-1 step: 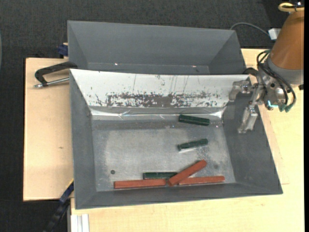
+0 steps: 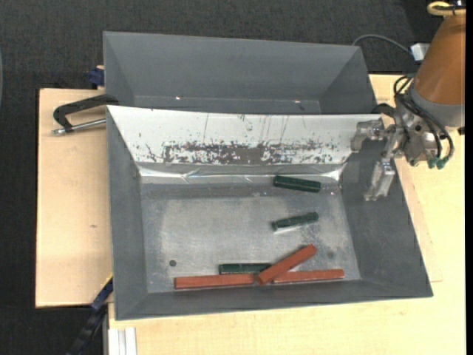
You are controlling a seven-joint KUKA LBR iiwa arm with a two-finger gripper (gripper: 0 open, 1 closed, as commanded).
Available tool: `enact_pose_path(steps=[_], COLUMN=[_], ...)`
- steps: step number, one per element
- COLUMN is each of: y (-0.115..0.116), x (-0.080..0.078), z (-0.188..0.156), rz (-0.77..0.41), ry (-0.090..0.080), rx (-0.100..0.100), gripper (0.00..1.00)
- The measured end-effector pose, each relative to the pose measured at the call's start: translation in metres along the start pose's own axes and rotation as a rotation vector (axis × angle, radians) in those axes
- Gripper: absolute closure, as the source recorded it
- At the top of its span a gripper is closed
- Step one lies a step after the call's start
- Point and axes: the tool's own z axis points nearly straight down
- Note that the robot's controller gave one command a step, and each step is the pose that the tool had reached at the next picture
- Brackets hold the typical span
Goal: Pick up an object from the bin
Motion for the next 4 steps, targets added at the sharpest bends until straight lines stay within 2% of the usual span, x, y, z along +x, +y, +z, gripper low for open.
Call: enact_pose_path(steps=[1,2,3,4], y=[-0.007,-0.015,0.030,0.046], x=[0.007,0.019,0.012,0.016], z=[0.061,0.133,0.158,0.145], rz=[0.003,0.007,0.026,0.087], ry=[-0.004,0.005,0.001,0.002], rx=[0.001,-0.001,0.000,-0.003], gripper=[0.00,0.00,0.00,0.00])
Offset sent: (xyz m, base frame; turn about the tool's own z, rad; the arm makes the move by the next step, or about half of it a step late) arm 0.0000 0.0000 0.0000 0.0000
